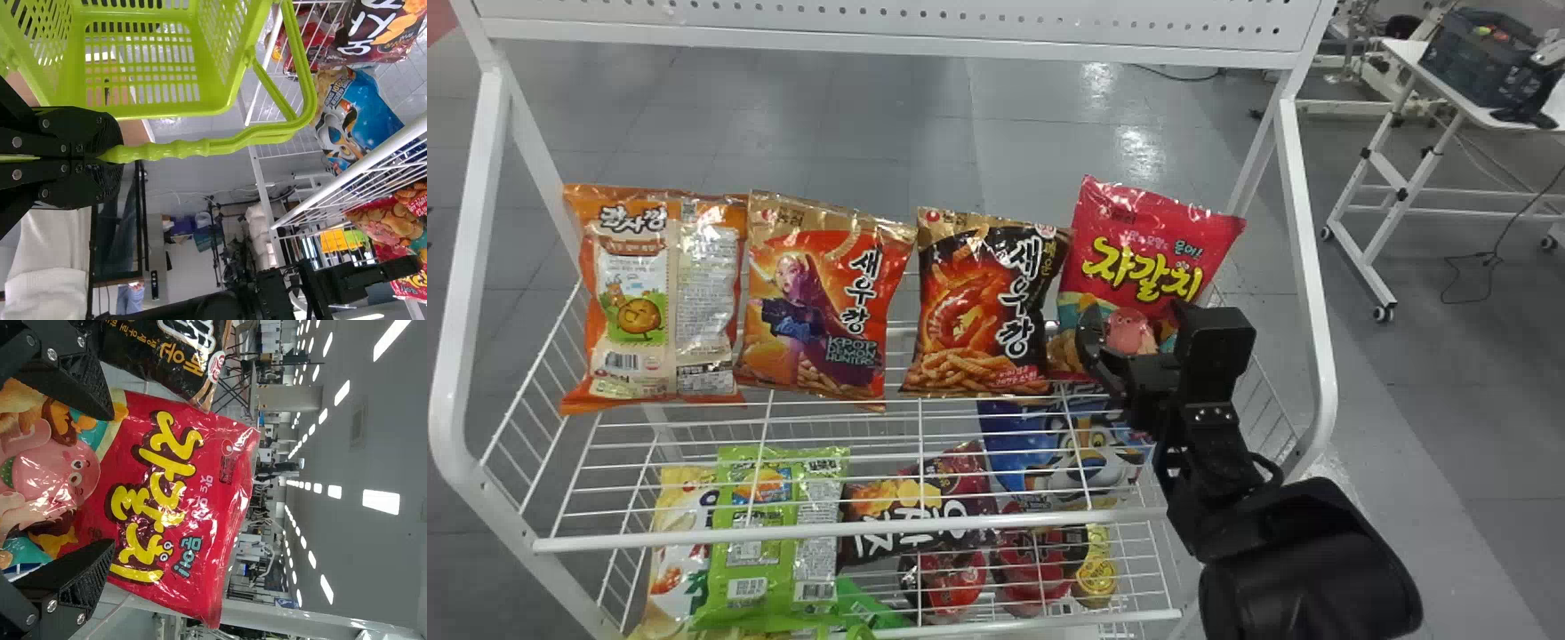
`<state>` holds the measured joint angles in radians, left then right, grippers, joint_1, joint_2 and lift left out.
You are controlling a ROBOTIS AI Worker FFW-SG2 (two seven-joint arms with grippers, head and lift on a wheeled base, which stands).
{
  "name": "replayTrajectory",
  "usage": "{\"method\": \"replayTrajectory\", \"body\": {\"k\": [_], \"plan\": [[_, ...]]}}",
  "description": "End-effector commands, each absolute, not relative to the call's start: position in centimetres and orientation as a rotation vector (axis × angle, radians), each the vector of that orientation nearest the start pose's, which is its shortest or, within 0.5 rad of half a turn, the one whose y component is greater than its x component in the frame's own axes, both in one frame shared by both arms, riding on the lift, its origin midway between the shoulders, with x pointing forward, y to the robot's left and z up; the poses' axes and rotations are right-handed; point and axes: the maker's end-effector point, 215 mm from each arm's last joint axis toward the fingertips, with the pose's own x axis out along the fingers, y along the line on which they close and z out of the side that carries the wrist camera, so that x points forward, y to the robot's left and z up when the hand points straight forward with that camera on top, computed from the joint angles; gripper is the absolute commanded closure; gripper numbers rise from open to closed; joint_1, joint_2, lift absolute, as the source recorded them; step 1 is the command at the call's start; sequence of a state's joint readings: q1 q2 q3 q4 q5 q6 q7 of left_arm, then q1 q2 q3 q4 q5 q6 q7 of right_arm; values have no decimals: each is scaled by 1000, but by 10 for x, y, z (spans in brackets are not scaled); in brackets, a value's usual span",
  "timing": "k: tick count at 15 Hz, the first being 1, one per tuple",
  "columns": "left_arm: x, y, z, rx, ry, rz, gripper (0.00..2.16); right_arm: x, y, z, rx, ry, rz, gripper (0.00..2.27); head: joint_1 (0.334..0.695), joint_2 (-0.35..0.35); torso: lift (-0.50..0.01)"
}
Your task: Hold basket handle with left hand then pick Jagalchi snack with right hand and place into basket
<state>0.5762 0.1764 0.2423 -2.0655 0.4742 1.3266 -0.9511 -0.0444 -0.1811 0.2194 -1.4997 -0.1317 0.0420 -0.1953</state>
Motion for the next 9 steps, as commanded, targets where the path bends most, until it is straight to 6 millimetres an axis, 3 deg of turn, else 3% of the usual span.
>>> {"method": "replayTrajectory", "body": {"k": [1,9], "plan": [[193,128,-490,-879,1123,-812,1713,607,-215,-382,-82,98,5,161,695,-120,-10],[200,127,-501,-888,1131,-808,1713,613,-201,-378,-68,98,47,137,695,-108,-10]]}}
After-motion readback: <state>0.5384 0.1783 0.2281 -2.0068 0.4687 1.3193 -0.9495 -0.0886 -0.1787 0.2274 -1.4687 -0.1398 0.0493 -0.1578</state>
